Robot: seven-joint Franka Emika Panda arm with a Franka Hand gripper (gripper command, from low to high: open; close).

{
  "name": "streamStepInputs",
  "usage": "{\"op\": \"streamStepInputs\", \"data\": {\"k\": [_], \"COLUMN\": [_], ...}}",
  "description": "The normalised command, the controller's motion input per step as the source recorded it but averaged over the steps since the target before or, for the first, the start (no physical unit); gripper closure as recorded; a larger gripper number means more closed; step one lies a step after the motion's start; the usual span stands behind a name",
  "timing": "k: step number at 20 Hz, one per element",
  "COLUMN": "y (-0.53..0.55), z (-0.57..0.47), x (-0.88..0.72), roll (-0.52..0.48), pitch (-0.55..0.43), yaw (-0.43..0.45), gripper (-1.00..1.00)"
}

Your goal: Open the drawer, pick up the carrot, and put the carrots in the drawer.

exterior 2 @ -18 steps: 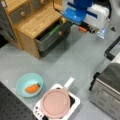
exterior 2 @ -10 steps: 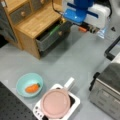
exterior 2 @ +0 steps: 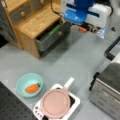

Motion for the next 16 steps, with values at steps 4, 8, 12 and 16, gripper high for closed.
{"op": "streamStepInputs", "data": {"k": [4,8,12,16], "y": [-0.16,-0.24,-0.24,-0.19], "z": [0.03,0.04,0.03,0.03], "x": [0.03,0.02,0.02,0.02], "roll": [0.043,0.031,0.026,0.018], "pitch": [0.083,0.082,0.081,0.086], "yaw": [0.035,0.051,0.066,0.071], "gripper": [-1.00,-1.00,-1.00,-1.00]}}
